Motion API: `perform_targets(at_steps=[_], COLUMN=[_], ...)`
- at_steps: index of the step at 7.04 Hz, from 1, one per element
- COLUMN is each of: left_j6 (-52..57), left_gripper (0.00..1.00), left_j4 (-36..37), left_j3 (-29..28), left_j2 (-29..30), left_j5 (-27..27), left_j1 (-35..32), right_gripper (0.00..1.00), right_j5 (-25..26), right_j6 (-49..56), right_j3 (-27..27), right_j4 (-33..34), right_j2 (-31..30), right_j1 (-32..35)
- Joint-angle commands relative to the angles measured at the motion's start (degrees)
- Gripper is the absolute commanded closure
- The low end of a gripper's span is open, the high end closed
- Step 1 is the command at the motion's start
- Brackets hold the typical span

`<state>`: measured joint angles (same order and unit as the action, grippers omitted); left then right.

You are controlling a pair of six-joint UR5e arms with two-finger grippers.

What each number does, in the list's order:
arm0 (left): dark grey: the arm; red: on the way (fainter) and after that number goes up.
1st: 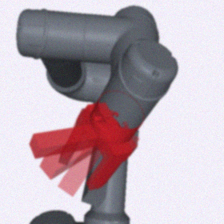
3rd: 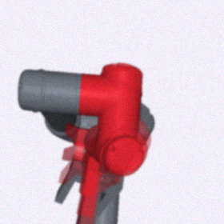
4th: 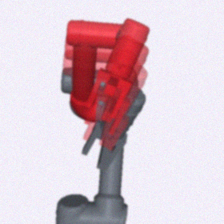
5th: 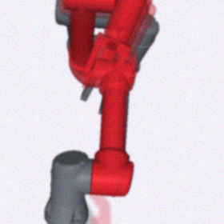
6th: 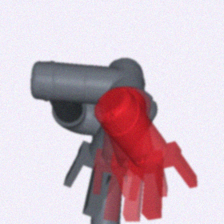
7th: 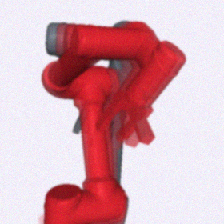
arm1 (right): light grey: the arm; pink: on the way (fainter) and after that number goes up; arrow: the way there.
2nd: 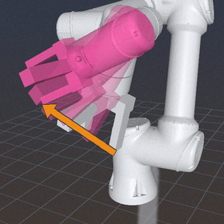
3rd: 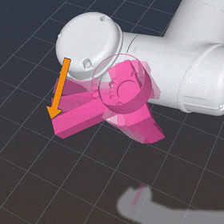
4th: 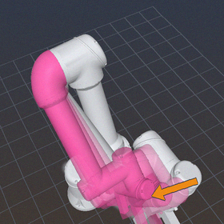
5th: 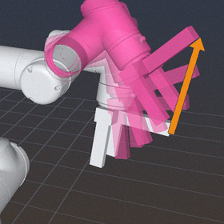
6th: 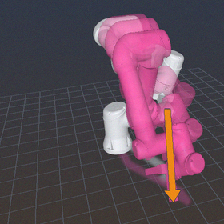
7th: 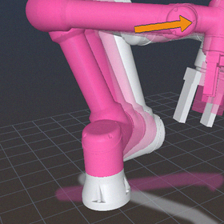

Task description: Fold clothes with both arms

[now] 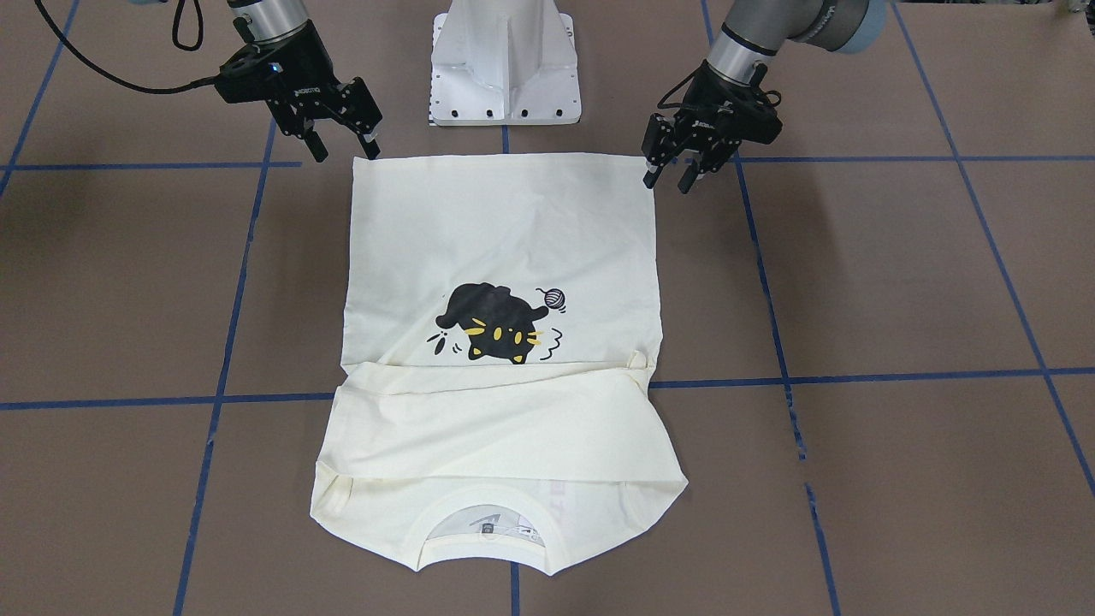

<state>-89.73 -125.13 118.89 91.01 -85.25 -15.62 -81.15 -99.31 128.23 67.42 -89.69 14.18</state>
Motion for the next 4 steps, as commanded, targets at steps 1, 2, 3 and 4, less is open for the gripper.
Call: perform_targets(at_steps=[1,2,3,4], left_j6=[-4.04,-4.05,-4.05,-4.48], left_gripper=[0.36,0.41,0.46,0.48], left_j4=[2.33,2.43,2.78,2.79], left_j3=[-0.33,-0.42,-0.85,-1.03], left_j2=[-1.71,-1.71,-1.71,-1.63], left_j5=[4.30,4.48,4.40,4.39], left_j1=[6.64,7.00,7.36,7.71], right_gripper=[0.05,0.05,0.05,0.05], right_j5=[1.25,1.51,1.69,1.69], right_j6=[-0.71,-0.71,-0.71,-0.71], right_j3=[0.00,-0.09,-0.09,-0.09], right_j4=[0.00,0.00,0.00,0.00], right_j2=[-0.22,-0.22,-0.22,-0.22], right_j1=[-0.29,-0.29,-0.29,-0.29])
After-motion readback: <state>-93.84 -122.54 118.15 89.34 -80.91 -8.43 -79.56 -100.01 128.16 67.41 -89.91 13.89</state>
